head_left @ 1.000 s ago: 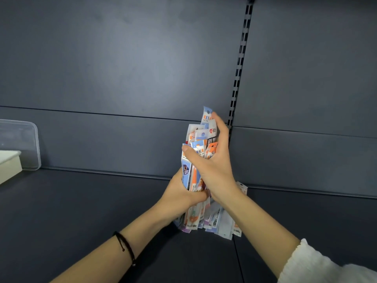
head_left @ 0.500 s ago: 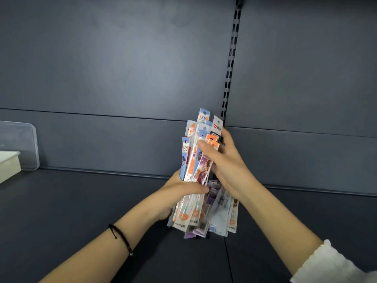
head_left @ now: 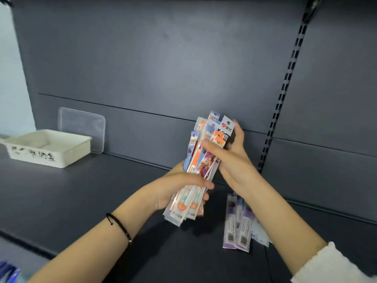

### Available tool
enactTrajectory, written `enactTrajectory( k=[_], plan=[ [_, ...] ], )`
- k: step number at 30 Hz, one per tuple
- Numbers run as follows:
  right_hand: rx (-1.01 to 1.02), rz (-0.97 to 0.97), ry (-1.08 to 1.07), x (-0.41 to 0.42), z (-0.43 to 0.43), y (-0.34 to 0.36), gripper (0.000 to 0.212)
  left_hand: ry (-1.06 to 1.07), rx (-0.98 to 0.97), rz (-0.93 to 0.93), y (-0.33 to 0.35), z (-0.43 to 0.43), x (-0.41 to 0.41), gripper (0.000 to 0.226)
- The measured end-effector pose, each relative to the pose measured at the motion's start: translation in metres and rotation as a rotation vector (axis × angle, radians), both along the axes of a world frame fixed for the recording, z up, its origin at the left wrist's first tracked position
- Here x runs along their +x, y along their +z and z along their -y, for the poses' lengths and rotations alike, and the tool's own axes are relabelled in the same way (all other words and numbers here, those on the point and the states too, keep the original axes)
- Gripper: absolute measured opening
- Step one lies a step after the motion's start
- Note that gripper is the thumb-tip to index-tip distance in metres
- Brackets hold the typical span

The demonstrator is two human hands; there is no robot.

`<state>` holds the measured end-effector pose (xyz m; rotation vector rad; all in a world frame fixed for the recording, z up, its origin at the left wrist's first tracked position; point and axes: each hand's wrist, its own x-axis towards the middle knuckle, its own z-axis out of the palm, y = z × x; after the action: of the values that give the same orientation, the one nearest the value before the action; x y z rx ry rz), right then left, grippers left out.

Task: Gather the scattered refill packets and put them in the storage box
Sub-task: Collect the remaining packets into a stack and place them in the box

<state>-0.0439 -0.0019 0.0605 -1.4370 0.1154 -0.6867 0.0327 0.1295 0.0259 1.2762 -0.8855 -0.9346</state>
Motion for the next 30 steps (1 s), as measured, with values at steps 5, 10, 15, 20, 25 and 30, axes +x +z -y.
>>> enactTrajectory(
  k=[5, 10, 15, 20, 25, 30],
  plan=[
    [-0.046, -0.020, 0.014, 0.050, -0.060, 0.000, 0.078, 0.309, -0.029, 0.162, 0.020, -0.095, 0.074, 0.052],
    [-0.054, -0.045, -0.039, 0.117, -0.136, 0.002, 0.059, 0.520, -0.004, 0.504, 0.036, -0.194, 0.162, 0.051],
    [-0.102, -0.040, -0.139, 0.183, -0.202, 0.009, 0.045, 0.548, 0.270, 1.207, 0.059, -0.258, 0.249, 0.062],
    [-0.151, -0.013, -0.179, 0.237, -0.240, 0.013, 0.034, 0.441, 0.273, 1.301, 0.058, -0.282, 0.312, 0.058],
    [-0.148, -0.024, -0.168, 0.281, -0.247, 0.012, 0.032, 0.309, 0.413, 1.475, 0.046, -0.274, 0.359, 0.065],
    [-0.162, -0.092, -0.186, 0.316, -0.243, -0.004, 0.029, 0.203, 0.369, 1.339, 0.034, -0.260, 0.396, 0.061]
  ],
)
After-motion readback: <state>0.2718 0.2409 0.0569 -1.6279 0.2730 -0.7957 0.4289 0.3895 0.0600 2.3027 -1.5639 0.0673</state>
